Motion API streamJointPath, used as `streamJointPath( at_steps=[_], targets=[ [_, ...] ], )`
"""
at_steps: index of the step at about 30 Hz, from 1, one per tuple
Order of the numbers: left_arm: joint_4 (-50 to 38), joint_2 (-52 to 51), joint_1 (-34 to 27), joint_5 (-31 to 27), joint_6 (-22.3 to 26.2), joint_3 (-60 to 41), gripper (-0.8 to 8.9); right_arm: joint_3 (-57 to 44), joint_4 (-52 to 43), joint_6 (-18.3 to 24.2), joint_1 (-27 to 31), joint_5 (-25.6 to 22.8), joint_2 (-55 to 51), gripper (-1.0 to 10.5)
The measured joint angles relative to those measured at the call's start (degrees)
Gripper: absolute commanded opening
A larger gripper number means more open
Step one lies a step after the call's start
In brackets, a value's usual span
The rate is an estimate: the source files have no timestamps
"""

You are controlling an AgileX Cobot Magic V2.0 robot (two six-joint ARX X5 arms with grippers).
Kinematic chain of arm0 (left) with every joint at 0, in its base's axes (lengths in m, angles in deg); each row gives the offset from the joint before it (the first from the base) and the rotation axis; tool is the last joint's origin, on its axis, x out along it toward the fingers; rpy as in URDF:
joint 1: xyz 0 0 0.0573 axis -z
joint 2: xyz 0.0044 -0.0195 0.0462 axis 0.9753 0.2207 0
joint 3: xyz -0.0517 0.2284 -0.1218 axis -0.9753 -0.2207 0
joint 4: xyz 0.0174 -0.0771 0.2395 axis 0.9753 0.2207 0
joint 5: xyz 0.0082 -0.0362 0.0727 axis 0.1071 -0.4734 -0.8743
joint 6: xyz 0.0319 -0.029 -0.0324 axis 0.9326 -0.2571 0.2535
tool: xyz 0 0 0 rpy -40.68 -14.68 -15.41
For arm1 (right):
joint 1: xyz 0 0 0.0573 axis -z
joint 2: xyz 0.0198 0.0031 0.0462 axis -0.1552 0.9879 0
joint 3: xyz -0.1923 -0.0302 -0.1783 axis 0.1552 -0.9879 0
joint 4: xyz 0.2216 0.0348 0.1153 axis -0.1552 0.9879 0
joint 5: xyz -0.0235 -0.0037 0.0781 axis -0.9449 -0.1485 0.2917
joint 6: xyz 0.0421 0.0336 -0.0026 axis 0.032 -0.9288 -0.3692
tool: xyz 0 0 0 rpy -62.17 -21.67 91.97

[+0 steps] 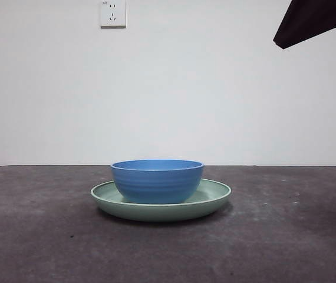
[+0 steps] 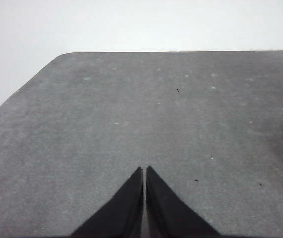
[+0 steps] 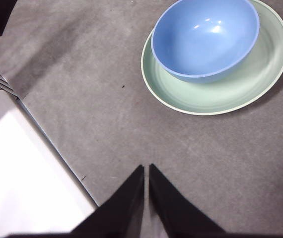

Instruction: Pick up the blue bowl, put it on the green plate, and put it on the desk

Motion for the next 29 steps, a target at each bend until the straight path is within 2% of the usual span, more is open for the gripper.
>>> streamJointPath(
  at_steps=[4, 8, 13, 17, 21, 29],
  targets=[
    [0.0, 0.0, 0.0, -0.07, 0.0, 0.0, 0.09, -0.15, -1.05, 3.61, 4.28, -0.87, -3.74, 0.1],
    [0.0, 0.0, 0.0, -0.09, -0.02, 0.0, 0.09, -2.78, -8.48, 5.09, 11.8, -1.03, -9.62, 0.1],
    [0.0, 0.0, 0.0, -0.09, -0.04, 0.0, 0.09, -11.08, -19.12, 5.66, 22.27, -1.16, -18.82, 0.1],
    [0.0, 0.0, 0.0, -0.09, -0.04, 0.0, 0.09, -19.69, -27.98, 5.84, 28.09, -1.22, -26.4, 0.1],
    [0.0, 0.0, 0.0, -0.09, -0.04, 0.0, 0.09, -28.5, -35.04, 5.9, 31.54, -3.82, -33.4, 0.1],
    [0.0, 0.0, 0.0, -0.09, -0.11, 0.0, 0.09, -39.93, -39.34, 5.9, 33.53, -12.33, -43.01, 0.1]
  ],
)
